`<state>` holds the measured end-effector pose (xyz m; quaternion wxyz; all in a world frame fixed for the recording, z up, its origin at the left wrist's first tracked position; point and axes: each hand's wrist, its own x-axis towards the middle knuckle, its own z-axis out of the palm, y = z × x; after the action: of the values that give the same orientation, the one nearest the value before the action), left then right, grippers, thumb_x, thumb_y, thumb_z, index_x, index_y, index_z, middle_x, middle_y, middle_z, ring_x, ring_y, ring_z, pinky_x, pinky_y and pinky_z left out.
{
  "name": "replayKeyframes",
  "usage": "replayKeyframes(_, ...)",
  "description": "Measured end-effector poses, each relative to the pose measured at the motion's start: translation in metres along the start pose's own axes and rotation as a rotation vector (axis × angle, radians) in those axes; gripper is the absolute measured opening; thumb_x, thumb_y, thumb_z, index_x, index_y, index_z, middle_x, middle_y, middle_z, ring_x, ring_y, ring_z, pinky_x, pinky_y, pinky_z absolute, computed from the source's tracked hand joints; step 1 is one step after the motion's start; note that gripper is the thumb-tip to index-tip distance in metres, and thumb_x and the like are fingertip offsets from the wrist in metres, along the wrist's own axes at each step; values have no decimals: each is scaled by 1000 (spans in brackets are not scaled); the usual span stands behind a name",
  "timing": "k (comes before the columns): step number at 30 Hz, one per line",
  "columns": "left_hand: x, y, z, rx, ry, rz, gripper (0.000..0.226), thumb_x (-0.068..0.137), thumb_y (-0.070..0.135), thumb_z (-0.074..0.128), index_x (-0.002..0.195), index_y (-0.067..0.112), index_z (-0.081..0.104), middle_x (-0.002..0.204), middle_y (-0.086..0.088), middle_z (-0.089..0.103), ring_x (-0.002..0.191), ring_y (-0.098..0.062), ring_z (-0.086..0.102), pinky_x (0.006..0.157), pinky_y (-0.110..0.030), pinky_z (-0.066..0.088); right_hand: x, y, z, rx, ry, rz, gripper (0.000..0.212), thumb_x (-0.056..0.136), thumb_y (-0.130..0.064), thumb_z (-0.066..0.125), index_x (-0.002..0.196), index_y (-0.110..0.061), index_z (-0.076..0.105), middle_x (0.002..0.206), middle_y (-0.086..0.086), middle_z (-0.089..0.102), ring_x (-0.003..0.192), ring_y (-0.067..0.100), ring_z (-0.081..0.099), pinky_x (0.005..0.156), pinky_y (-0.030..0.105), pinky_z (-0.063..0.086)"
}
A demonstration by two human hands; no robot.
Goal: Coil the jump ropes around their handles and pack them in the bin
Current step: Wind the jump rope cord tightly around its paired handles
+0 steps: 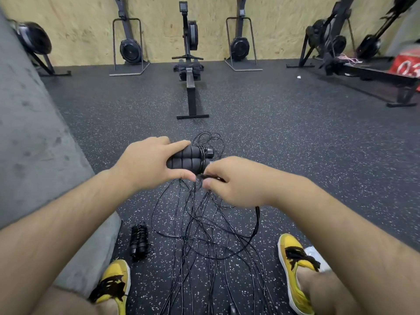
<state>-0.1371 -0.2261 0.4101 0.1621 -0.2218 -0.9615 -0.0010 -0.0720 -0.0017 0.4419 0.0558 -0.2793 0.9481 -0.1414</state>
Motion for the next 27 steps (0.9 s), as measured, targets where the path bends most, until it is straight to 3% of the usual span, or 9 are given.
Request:
replayKeyframes(6,-6,5,-9,-79,-104,161,85,62,103,36,122,45,55,84,13,53,85,-15,58,70,-34,50,14,33,-14,-90,312,-94,15,97,-39,57,99,-29,68,90,-13,66,87,12,56,74,33,45)
replayKeyframes(8,-11,11,-10,-193,-118,250,80,67,97,48,125,42,55,86,14,56,84,-11,57,74,-35,51,19,46,-16,31,350,-100,9,93,-40,64,91,-32,68,82,-14,64,80,9,54,72,33,44)
replayKeyframes(11,-17,22,-13,-325,-108,330,78,72,91,52,132,41,51,98,13,62,92,-9,60,81,-36,51,25,65,-9,287,377,-21,10,94,-37,64,85,-33,67,75,-5,66,71,20,57,70,38,50)
replayKeyframes(13,-19,27,-19,-410,-95,330,73,76,84,56,136,44,46,107,16,63,99,-5,60,87,-34,50,28,70,-1,431,397,8,16,96,-34,61,81,-34,65,70,-10,63,64,13,53,67,34,46)
replayKeyframes(16,-21,25,-27,-548,-49,265,68,79,70,63,139,44,44,120,20,63,111,-1,60,95,-33,49,35,62,16,679,360,58,15,92,-14,61,85,-28,65,79,-11,64,72,10,54,69,30,46)
replayKeyframes(18,-18,19,-27,-529,34,194,70,78,69,64,140,44,44,118,18,63,109,-2,60,96,-35,50,38,46,32,626,289,123,14,99,-11,52,99,-20,64,88,-3,67,73,12,55,67,28,48)
replayKeyframes(20,-13,10,-23,-432,84,109,71,77,73,61,140,43,45,108,13,63,102,-11,61,90,-39,51,35,25,47,524,209,148,16,105,-26,44,107,-19,57,92,-2,65,75,12,57,67,29,47)
replayKeyframes(24,-6,-10,-13,-195,40,-11,74,76,79,56,139,44,43,98,7,56,99,-22,58,82,-40,52,27,-6,49,377,140,146,29,106,-34,40,82,-18,45,79,-2,55,70,16,51,58,32,34)
replayKeyframes(27,-2,-14,-10,-101,8,-29,71,74,77,55,135,43,44,96,5,53,99,-24,57,78,-41,53,20,-10,33,285,146,155,34,104,-35,44,74,-18,44,73,-2,53,65,17,50,54,30,35)
